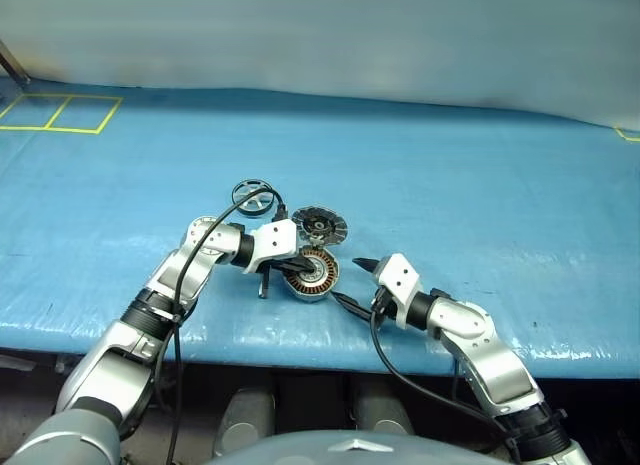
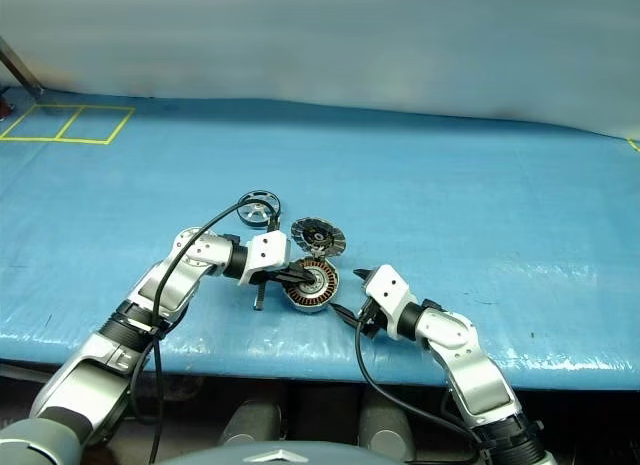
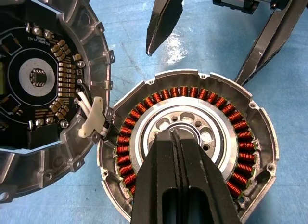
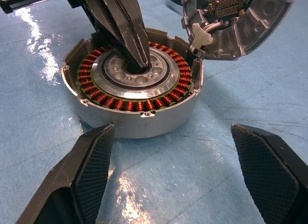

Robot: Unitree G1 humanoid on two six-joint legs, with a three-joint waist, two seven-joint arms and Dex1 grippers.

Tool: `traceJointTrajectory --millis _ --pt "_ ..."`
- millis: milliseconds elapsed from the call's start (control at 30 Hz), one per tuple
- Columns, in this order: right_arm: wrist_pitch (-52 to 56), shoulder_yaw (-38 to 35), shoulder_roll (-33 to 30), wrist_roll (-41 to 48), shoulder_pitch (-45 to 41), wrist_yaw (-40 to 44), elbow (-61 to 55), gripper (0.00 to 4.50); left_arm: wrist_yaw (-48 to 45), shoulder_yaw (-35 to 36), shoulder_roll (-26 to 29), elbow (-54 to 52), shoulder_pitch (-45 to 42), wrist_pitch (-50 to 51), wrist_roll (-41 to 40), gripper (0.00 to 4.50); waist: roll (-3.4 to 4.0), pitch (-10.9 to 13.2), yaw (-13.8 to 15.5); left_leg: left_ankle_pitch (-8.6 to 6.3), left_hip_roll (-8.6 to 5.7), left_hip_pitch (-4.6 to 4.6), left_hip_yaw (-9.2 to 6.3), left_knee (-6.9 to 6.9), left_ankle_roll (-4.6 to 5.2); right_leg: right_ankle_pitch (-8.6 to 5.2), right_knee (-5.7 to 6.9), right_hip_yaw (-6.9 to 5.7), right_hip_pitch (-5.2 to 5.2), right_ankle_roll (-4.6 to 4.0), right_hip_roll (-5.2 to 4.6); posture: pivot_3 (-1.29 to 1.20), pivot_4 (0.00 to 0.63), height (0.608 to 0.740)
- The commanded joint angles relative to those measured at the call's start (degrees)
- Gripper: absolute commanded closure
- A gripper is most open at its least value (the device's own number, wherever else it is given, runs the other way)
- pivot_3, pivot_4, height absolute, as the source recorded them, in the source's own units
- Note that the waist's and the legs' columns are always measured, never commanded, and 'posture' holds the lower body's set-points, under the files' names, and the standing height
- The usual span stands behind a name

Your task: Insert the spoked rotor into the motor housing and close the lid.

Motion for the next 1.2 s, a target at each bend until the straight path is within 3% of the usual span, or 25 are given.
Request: traceJointTrajectory --millis 33,233,400,500,600,733,867,1000,1200 --pt "-1.48 -0.85 0.68 2.15 0.18 0.73 -2.26 0.42 -0.5 3.64 0.31 -5.77 2.25 2.38 -5.11 4.47 0.0 0.01 -0.11 0.0 0.0 -0.03 0.0 -0.01 0.0 0.0 0.0 0.0 -0.04 0.0 0.0 0.0 0.15 0.74" --pt "-1.62 -0.87 0.71 2.55 -0.42 1.15 -2.07 0.42 -0.74 6.69 5.76 -13.27 6.87 4.2 -7.17 4.47 0.0 0.01 -0.33 0.0 0.01 -0.04 -0.01 -0.02 0.0 -0.01 0.0 0.0 -0.06 -0.02 0.0 0.0 0.15 0.74" --pt "-1.77 -0.64 0.6 2.3 -0.98 1.68 -1.38 0.42 1.59 9.93 13.83 -12.34 4.9 -0.09 -2.13 4.47 -0.05 0.05 -0.29 0.0 0.02 -0.03 -0.01 -0.01 0.0 -0.03 0.05 0.0 -0.08 -0.04 0.01 0.0 0.15 0.74" --pt "-1.91 -0.45 0.64 2.25 -1.31 2.0 -0.91 0.42 1.33 10.14 17.2 -8.37 -0.16 -3.55 0.2 3.93 -0.19 0.14 0.12 0.02 0.02 -0.05 -0.03 0.01 0.0 -0.03 0.12 -0.01 -0.12 -0.05 0.02 0.0 0.15 0.74" --pt "-2.2 0.22 0.91 1.8 -2.04 2.18 0.03 0.42 -0.51 5.9 19.07 0.53 -10.39 -7.29 6.8 2.9 -0.22 0.15 0.55 0.03 0.0 -0.06 -0.03 0.05 -0.01 -0.03 0.13 -0.01 -0.09 -0.04 0.02 0.0 0.15 0.74" --pt "-2.21 1.12 1.24 1.48 -2.4 2.25 0.11 0.42 -4.17 0.07 18.32 11.61 -22.52 -12.43 14.22 1.6 -0.24 0.16 0.32 0.03 -0.02 -0.06 0.02 0.04 -0.01 -0.01 0.12 0.02 -0.08 -0.01 0.02 0.0 0.15 0.74" --pt "-2.04 1.33 0.85 1.48 -2.39 2.72 -0.02 0.42 -8.29 -6.95 15.42 23.81 -34.47 -16.1 22.25 1.6 -0.3 0.21 0.23 0.03 -0.02 -0.14 0.0 0.02 -0.01 0.0 0.13 0.02 -0.14 0.01 0.05 0.0 0.15 0.74" --pt "-1.13 1.4 -0.5 1.47 -2.74 3.71 -0.47 0.42 -8.64 -12.55 8.93 36.26 -43.4 -16.73 29.1 1.6 -0.35 0.24 0.2 0.03 -0.03 -0.16 0.0 0.03 0.0 0.0 0.09 0.02 -0.12 0.04 0.05 0.0 0.15 0.74" --pt "0.36 0.14 -3.15 2.17 -1.81 4.3 -2.88 0.42 -7.52 -16.04 3.26 45.39 -47.0 -19.74 34.3 1.6 -0.47 0.33 -0.57 0.0 -0.02 -0.22 0.0 0.01 0.04 0.13 0.06 0.04 -0.18 0.3 0.05 0.0 0.15 0.74"
